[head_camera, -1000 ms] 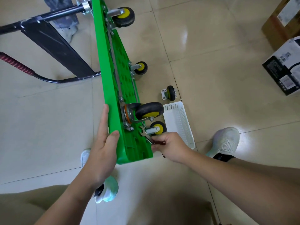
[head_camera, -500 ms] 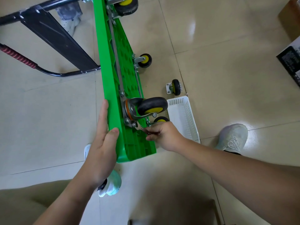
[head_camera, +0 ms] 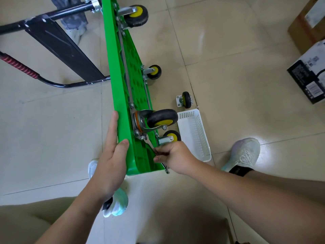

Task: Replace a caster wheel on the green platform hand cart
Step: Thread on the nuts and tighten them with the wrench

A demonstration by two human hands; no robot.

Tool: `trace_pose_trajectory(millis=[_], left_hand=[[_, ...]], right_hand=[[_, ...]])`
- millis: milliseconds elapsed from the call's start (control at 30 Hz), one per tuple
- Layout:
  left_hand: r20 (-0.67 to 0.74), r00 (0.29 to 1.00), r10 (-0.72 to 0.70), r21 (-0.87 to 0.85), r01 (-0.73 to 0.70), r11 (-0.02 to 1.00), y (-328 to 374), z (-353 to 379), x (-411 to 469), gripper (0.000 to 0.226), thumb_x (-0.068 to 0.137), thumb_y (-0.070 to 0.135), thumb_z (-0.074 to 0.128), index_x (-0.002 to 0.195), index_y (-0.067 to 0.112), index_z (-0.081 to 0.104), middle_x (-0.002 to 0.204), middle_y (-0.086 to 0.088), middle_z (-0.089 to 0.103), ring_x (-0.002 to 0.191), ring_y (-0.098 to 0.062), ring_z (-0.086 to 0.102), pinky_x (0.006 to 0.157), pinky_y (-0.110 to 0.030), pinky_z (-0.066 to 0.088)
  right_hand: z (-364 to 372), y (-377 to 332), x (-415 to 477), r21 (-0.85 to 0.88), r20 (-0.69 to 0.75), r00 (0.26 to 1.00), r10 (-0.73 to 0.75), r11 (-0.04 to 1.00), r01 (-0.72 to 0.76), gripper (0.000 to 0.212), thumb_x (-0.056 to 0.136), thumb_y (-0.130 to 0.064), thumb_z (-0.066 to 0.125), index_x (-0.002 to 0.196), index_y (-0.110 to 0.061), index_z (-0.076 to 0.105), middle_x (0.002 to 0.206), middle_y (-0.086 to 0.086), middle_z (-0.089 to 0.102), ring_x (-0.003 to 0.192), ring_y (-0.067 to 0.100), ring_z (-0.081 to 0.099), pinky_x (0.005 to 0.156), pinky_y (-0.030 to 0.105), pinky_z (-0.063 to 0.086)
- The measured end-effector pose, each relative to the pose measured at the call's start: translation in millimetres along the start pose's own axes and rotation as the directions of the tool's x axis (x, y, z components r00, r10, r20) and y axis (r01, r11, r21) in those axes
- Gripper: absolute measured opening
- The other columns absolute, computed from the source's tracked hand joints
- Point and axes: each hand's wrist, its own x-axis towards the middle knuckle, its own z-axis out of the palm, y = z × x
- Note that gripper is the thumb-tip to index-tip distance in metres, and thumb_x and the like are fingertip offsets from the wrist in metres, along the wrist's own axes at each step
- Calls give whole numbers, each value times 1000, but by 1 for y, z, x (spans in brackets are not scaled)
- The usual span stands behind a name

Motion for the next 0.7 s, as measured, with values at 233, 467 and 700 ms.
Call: trace_pose_trajectory(millis=[233,467,700], left_hand=[[-1,1000,-27,19,27,999,3,2,-3,66,110,9,30,149,61,18,122,62,41,123,27,42,94,-1,38],[25,999,-33,7,33,999,7,1,-5,66,110,11,31,153,60,17,125,63,37,125,28,39,99,-4,35],[38,999,-26,26,25,999,14,-1,-4,66,110,11,32,155,55,13,121,67,31,121,36,31,97,4,27]], right_hand=[[4,-13,-29,13,-16,998,52,999,-52,31,80,-25,84,110,-19,77,76,-22,69,72,-9,63,78,14,48],[8,-41,-50,264,59,989,139,953,-150,3,83,-16,81,84,-17,79,73,4,74,70,19,69,78,35,61],[14,-70,-56,415,44,976,215,884,-214,21,80,-12,82,94,2,76,73,9,74,65,21,70,68,32,60]])
